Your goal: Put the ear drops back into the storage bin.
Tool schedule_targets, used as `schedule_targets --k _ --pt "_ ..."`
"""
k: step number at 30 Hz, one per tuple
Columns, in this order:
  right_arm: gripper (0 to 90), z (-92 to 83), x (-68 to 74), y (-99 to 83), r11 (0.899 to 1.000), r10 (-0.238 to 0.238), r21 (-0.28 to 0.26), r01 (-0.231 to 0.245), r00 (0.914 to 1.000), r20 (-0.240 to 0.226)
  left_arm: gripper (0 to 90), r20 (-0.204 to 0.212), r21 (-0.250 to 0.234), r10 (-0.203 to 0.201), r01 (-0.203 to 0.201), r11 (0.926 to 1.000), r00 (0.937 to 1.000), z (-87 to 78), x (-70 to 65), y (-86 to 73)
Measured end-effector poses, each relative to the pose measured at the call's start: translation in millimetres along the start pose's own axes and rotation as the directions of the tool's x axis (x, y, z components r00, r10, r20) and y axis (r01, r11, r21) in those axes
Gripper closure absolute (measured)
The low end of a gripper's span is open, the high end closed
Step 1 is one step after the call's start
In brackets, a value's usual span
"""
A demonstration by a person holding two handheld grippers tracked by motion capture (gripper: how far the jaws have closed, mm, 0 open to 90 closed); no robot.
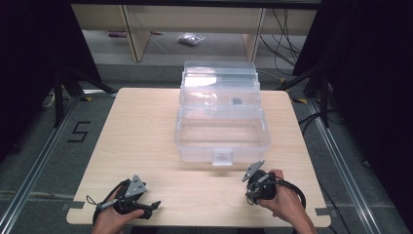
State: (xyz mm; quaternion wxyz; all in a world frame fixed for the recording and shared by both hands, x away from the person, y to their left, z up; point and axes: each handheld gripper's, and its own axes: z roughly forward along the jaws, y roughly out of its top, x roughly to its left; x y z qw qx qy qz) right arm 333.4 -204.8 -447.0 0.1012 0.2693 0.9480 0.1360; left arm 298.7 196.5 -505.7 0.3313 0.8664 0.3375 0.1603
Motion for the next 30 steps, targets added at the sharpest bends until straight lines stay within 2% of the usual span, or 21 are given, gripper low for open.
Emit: schedule_targets --k 1,3,6,7,8,9,10,11,17,22,23,24,29,30 --pt "60.0 -3.2 -3.2 0.9 1.000 -0.018 -0.006 0.018 0.9998 0.006 17.3 -0.001 -0.001 -0.001 0.001 1.0000 1.0000 0.0 -0.1 0.1" --pt "60.0 -6.7 -4.5 1.2 1.000 -0.001 -0.006 0.001 0.9999 0.011 17.3 -0.002 -0.001 -0.004 0.004 1.0000 1.0000 -0.3 -0.3 0.0" --pt "60.0 -11.9 -6.4 1.9 1.000 -0.006 -0.012 0.006 0.9999 0.009 17.3 -0.003 -0.005 -0.018 0.018 0.9998 0.9998 0.1 -0.3 -0.3" --pt "60.0 -11.9 -6.4 1.9 1.000 -0.006 -0.012 0.006 0.9999 0.009 17.3 -0.002 0.013 0.012 -0.012 0.9999 0.9999 -1.0 1.5 0.0" --pt "60.0 -13.9 -7.2 2.0 1.000 -0.003 -0.015 0.004 0.9999 0.012 17.3 -0.002 -0.002 -0.020 0.020 0.9998 0.9998 0.6 -0.5 -0.5" --pt "60.0 -16.2 -9.5 2.7 1.000 -0.010 -0.020 0.010 0.9999 0.012 17.3 0.002 0.024 0.026 -0.026 0.9994 0.9997 -1.6 1.6 0.3" --pt "60.0 -16.2 -9.5 2.7 1.000 -0.010 -0.020 0.010 0.9999 0.012 17.3 0.002 0.024 0.026 -0.026 0.9994 0.9997 -1.6 1.6 0.3" --pt "60.0 -17.2 -11.0 3.0 1.000 -0.014 -0.023 0.014 0.9999 0.001 17.3 -0.002 -0.002 -0.005 0.005 1.0000 1.0000 0.0 -0.4 0.1" --pt "60.0 -23.3 -21.0 4.5 0.999 0.016 -0.036 -0.017 0.9997 -0.017 17.3 0.007 0.014 0.001 -0.002 0.9999 1.0000 -0.6 0.9 -0.2" --pt "60.0 -29.2 -27.1 6.9 0.999 0.002 -0.046 -0.003 0.9999 -0.010 17.3 0.006 0.016 0.006 -0.006 0.9998 1.0000 -0.8 1.1 -0.1" --pt "60.0 -34.2 -28.3 8.0 0.999 0.011 -0.043 -0.012 0.9998 -0.014 17.3 0.004 -0.005 -0.021 0.021 0.9998 0.9998 0.6 -0.7 -0.4" --pt "60.0 -36.2 -29.7 8.5 0.999 0.000 -0.042 -0.001 1.0000 -0.005 17.3 0.006 0.018 0.008 -0.008 0.9998 0.9999 -0.9 1.1 -0.2" --pt "60.1 -47.2 -32.7 13.0 0.999 0.004 -0.047 -0.006 0.9994 -0.035 17.3 0.002 -0.002 -0.016 0.016 0.9999 0.9999 0.7 -0.5 -0.2" --pt "60.1 -49.4 -34.8 14.1 0.999 0.000 -0.053 -0.002 0.9995 -0.033 17.3 0.004 0.013 0.015 -0.015 0.9998 0.9999 -0.6 1.1 0.2"
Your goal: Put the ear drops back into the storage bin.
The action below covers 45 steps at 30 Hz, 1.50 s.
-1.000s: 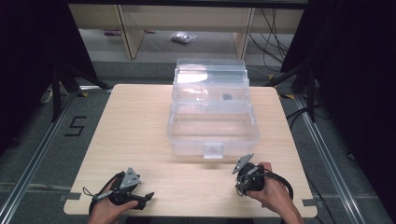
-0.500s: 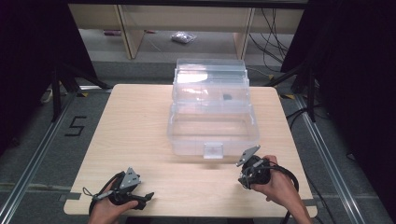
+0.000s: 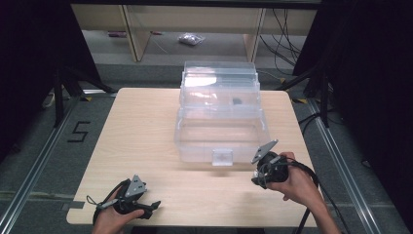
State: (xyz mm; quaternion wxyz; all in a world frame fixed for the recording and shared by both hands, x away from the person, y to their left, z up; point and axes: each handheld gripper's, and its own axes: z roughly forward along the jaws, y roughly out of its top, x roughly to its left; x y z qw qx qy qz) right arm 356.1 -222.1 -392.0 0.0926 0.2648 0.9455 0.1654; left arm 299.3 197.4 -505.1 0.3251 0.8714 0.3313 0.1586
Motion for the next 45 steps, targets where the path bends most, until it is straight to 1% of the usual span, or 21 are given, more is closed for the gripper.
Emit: schedule_targets --k 2,3,6,8,9,10,15,18,19,21,24,31,34,36,38,39,40,41,43,44,45 --pt "60.1 -2.3 -1.1 1.2 1.000 0.008 0.004 -0.008 0.9999 -0.007 17.3 0.003 0.003 -0.011 0.011 0.9999 0.9999 0.2 -0.2 -0.4" --pt "60.0 -6.9 -6.3 3.9 1.000 0.006 0.000 -0.006 0.9999 -0.009 17.3 -0.003 -0.017 -0.034 0.034 0.9993 0.9994 1.6 -1.6 -0.5" --pt "60.1 -10.9 -11.0 7.1 1.000 0.003 -0.003 -0.003 0.9999 -0.012 17.3 0.002 -0.015 -0.030 0.030 0.9995 0.9996 1.6 -1.6 -0.5" --pt "60.0 -17.9 -17.4 12.8 1.000 0.011 -0.005 -0.011 0.9999 -0.011 17.3 0.001 0.003 0.002 -0.002 1.0000 1.0000 0.0 0.6 -0.1" --pt "60.0 -17.9 -17.4 12.8 1.000 0.011 -0.005 -0.011 0.9999 -0.011 17.3 -0.006 -0.011 -0.017 0.017 0.9998 0.9998 1.3 -0.6 -0.3" --pt "60.1 -22.9 -22.0 17.1 1.000 0.013 -0.009 -0.013 0.9998 -0.017 17.3 0.005 0.002 -0.011 0.011 0.9999 0.9999 0.3 -0.3 -0.3" --pt "60.1 -33.3 -31.8 26.1 1.000 0.012 -0.013 -0.012 0.9998 -0.013 17.3 0.002 0.006 0.003 -0.003 1.0000 1.0000 -0.2 0.6 0.0" --pt "60.1 -42.5 -41.3 35.6 1.000 0.024 -0.015 -0.024 0.9997 -0.005 17.3 -0.002 0.005 0.002 -0.002 1.0000 1.0000 0.2 0.7 -0.1" --pt "60.1 -44.3 -44.7 38.2 1.000 0.019 -0.017 -0.019 0.9998 0.000 17.3 -0.005 -0.012 -0.018 0.018 0.9998 0.9998 1.4 -0.6 -0.3" --pt "60.1 -44.9 -46.6 40.0 1.000 0.019 -0.016 -0.019 0.9998 0.002 17.3 0.006 0.006 -0.010 0.010 0.9999 0.9999 0.5 0.0 -0.4" --pt "60.1 -46.2 -54.7 48.5 1.000 0.027 -0.008 -0.027 0.9996 0.006 17.3 -0.005 -0.009 -0.017 0.017 0.9998 0.9998 1.2 -0.3 -0.2" --pt "60.1 -37.4 -76.1 63.9 0.998 0.064 0.012 -0.065 0.9978 0.013 17.3 0.007 0.003 -0.012 0.012 0.9999 0.9999 0.7 -0.1 -0.4" --pt "60.1 -33.6 -81.2 66.6 0.996 0.082 0.020 -0.082 0.9966 0.013 17.3 0.005 0.004 -0.002 0.002 1.0000 1.0000 0.2 0.6 -0.1" --pt "60.1 -26.8 -88.6 69.6 0.995 0.100 0.026 -0.101 0.9949 0.015 17.3 -0.004 -0.014 -0.020 0.020 0.9997 0.9998 1.4 -0.5 -0.3" --pt "60.1 -20.8 -93.9 71.8 0.993 0.108 0.038 -0.109 0.9940 0.020 17.3 0.001 -0.009 -0.017 0.017 0.9998 0.9999 1.2 -0.2 -0.3" --pt "60.0 -13.5 -99.7 74.2 0.991 0.121 0.047 -0.122 0.9924 0.021 17.3 0.005 0.012 0.007 -0.007 0.9999 1.0000 -0.3 1.5 -0.1" --pt "60.0 -13.5 -99.7 74.2 0.991 0.121 0.047 -0.122 0.9924 0.021 17.3 0.004 0.011 0.006 -0.006 0.9999 1.0000 -0.3 1.4 -0.1" --pt "60.1 -9.6 -102.6 75.0 0.991 0.124 0.049 -0.124 0.9922 0.017 17.3 -0.002 -0.014 -0.022 0.022 0.9997 0.9998 1.6 -0.5 -0.3" --pt "60.1 -2.9 -107.4 77.1 0.989 0.136 0.056 -0.136 0.9906 0.014 17.3 0.002 -0.010 -0.017 0.017 0.9998 0.9998 1.2 -0.1 -0.2" --pt "60.1 0.4 -109.2 77.9 0.987 0.150 0.061 -0.150 0.9886 0.013 17.3 0.005 0.011 0.006 -0.006 0.9999 1.0000 -0.5 1.7 0.0" --pt "60.1 4.7 -112.1 78.4 0.985 0.157 0.066 -0.158 0.9875 0.009 17.3 0.003 0.004 -0.004 0.004 1.0000 1.0000 -0.1 1.2 -0.1"
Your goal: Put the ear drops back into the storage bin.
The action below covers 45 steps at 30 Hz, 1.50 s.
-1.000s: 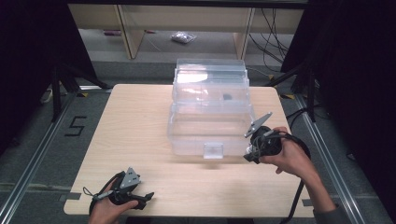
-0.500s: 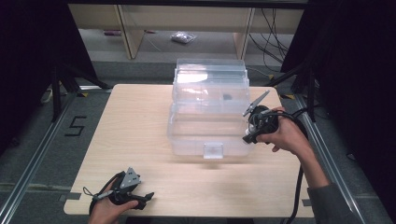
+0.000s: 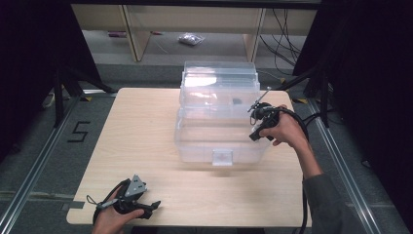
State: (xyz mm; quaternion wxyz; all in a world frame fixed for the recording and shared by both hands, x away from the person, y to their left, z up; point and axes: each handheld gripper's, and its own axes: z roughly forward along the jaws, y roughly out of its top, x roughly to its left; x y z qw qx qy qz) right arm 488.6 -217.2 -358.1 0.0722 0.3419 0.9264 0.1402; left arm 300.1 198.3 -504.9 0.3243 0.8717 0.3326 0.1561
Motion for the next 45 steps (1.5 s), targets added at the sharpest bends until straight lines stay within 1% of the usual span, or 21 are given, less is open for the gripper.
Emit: schedule_targets --k 1,5,7,9,10,13,14,15,19,20,22,23,24,25,30,33,36,39,40,41,45 --pt "60.1 3.1 -1.9 0.9 1.000 0.003 0.005 -0.003 1.0000 0.002 17.3 0.001 0.007 0.008 -0.008 0.9999 1.0000 -0.7 0.6 0.1" --pt "60.1 12.6 -7.6 2.2 1.000 0.017 0.022 -0.017 0.9999 -0.003 17.3 0.002 0.006 0.007 -0.007 1.0000 1.0000 -0.7 0.7 0.1" --pt "60.1 17.7 -10.5 2.7 1.000 0.007 0.031 -0.007 1.0000 0.000 17.3 -0.002 -0.003 -0.002 0.002 1.0000 1.0000 0.4 -0.1 0.0" --pt "60.1 21.2 -11.4 3.1 0.999 0.018 0.044 -0.018 0.9998 0.007 17.3 -0.003 -0.013 -0.014 0.014 0.9998 0.9999 1.3 -1.1 -0.1" --pt "60.0 23.1 -12.7 3.6 0.999 0.011 0.040 -0.011 0.9999 0.002 17.3 -0.003 -0.013 -0.014 0.014 0.9998 0.9999 1.2 -1.1 -0.1" --pt "60.0 28.6 -12.4 4.3 0.998 0.028 0.050 -0.027 0.9996 -0.009 17.3 -0.002 -0.013 -0.013 0.013 0.9998 0.9999 1.2 -1.1 -0.1" --pt "60.1 31.0 -13.8 4.7 0.998 0.023 0.052 -0.022 0.9997 -0.008 17.3 -0.003 -0.013 -0.014 0.014 0.9998 0.9999 1.2 -1.1 -0.1" --pt "60.1 33.1 -13.7 4.7 0.998 0.036 0.057 -0.036 0.9993 -0.011 17.3 -0.003 -0.014 -0.014 0.014 0.9998 0.9999 1.1 -1.1 -0.1" --pt "60.0 42.4 -16.9 5.4 0.997 0.043 0.064 -0.042 0.9990 -0.014 17.3 -0.002 -0.013 -0.014 0.014 0.9998 0.9999 1.2 -0.9 0.0" --pt "60.1 47.7 -19.4 6.2 0.996 0.054 0.074 -0.052 0.9982 -0.025 17.3 -0.002 -0.011 -0.012 0.012 0.9999 0.9999 1.0 -0.7 0.0" --pt "60.0 49.1 -19.7 6.6 0.995 0.063 0.083 -0.061 0.9978 -0.022 17.3 -0.002 -0.014 -0.013 0.013 0.9998 0.9999 1.0 -1.1 0.1" --pt "60.0 51.3 -21.4 7.0 0.995 0.050 0.083 -0.049 0.9987 -0.013 17.3 -0.002 -0.014 -0.012 0.012 0.9998 0.9999 0.7 -1.0 0.2" --pt "60.0 52.6 -20.8 8.0 0.993 0.075 0.094 -0.073 0.9970 -0.016 17.3 -0.002 -0.014 -0.013 0.013 0.9998 0.9999 0.6 -0.8 0.2" --pt "60.1 54.1 -22.4 8.3 0.994 0.060 0.088 -0.058 0.9980 -0.021 17.3 -0.001 -0.013 -0.013 0.013 0.9998 0.9999 0.7 -0.6 0.2" --pt "60.0 60.4 -22.3 10.6 0.990 0.079 0.115 -0.077 0.9967 -0.019 17.3 -0.001 -0.015 -0.012 0.012 0.9998 0.9999 0.5 -0.9 0.2" --pt "60.1 62.9 -24.4 10.4 0.992 0.060 0.110 -0.057 0.9980 -0.023 17.3 0.000 -0.013 -0.012 0.012 0.9998 0.9999 0.8 -0.9 0.2" --pt "60.0 66.9 -24.0 10.7 0.989 0.092 0.122 -0.088 0.9955 -0.024 17.3 0.009 -0.002 -0.007 0.007 1.0000 0.9999 0.3 -0.8 0.2" --pt "60.0 68.7 -25.7 10.7 0.990 0.080 0.121 -0.076 0.9965 -0.026 17.3 0.007 -0.002 -0.006 0.006 1.0000 1.0000 -0.1 -0.7 0.2" --pt "60.0 69.9 -25.0 10.9 0.988 0.100 0.125 -0.096 0.9946 -0.029 17.3 0.001 -0.007 0.001 -0.001 1.0000 1.0000 -0.1 -0.3 0.4" --pt "60.0 69.4 -23.2 12.3 0.982 0.123 0.145 -0.118 0.9923 -0.019 17.3 0.000 -0.018 -0.014 0.014 0.9997 0.9999 0.6 -1.2 0.3" --pt "60.0 74.4 -23.6 11.9 0.988 0.101 0.122 -0.096 0.9941 -0.038 17.3 0.001 -0.019 -0.023 0.023 0.9996 0.9997 0.8 -1.7 0.2"
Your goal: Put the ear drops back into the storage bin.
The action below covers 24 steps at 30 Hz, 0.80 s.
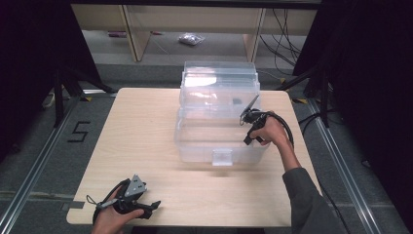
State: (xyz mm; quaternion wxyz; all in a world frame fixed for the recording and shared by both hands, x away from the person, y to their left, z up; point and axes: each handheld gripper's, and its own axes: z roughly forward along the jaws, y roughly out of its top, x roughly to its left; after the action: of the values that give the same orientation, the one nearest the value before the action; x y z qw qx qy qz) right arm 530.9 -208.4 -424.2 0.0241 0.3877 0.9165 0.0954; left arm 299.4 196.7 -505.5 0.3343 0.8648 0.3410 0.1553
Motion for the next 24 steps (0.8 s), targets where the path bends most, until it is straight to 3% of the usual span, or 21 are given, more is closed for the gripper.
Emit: schedule_targets --k 4,9,10,11,13,20,23,24 --pt "60.0 4.9 0.7 -0.7 0.999 0.021 0.025 -0.021 0.9998 -0.004 17.3 0.001 0.001 -0.002 0.002 1.0000 1.0000 0.1 -0.3 0.0" --pt "60.0 9.4 -0.3 -1.5 1.000 0.002 0.015 -0.002 0.9999 -0.013 17.3 0.000 0.001 -0.001 0.001 1.0000 1.0000 0.3 -0.3 -0.2" --pt "60.0 10.9 -1.6 -1.7 1.000 -0.020 0.002 0.020 0.9997 -0.014 17.3 0.000 0.001 0.000 0.000 1.0000 1.0000 0.2 -0.3 -0.1" --pt "60.0 8.9 0.5 -1.3 1.000 0.010 0.027 -0.010 0.9999 -0.014 17.3 0.001 0.002 -0.001 0.001 1.0000 1.0000 0.2 -0.1 0.0" --pt "60.0 8.6 0.9 -0.8 0.999 0.024 0.032 -0.023 0.9996 -0.016 17.3 0.000 0.002 0.000 0.000 1.0000 1.0000 0.3 -0.1 -0.2" --pt "60.0 13.0 -0.4 -1.0 0.999 0.000 0.035 0.001 1.0000 -0.007 17.3 0.011 0.013 0.011 -0.011 0.9999 0.9999 -0.7 0.4 0.0" --pt "60.0 12.9 1.3 -0.6 0.998 0.029 0.061 -0.028 0.9995 -0.010 17.3 0.008 0.018 0.018 -0.018 0.9997 0.9998 -1.0 1.0 0.1" --pt "59.9 13.5 0.4 -0.7 0.998 0.011 0.064 -0.011 0.9999 -0.005 17.3 0.009 0.016 0.016 -0.016 0.9997 0.9998 -0.7 0.7 0.0"
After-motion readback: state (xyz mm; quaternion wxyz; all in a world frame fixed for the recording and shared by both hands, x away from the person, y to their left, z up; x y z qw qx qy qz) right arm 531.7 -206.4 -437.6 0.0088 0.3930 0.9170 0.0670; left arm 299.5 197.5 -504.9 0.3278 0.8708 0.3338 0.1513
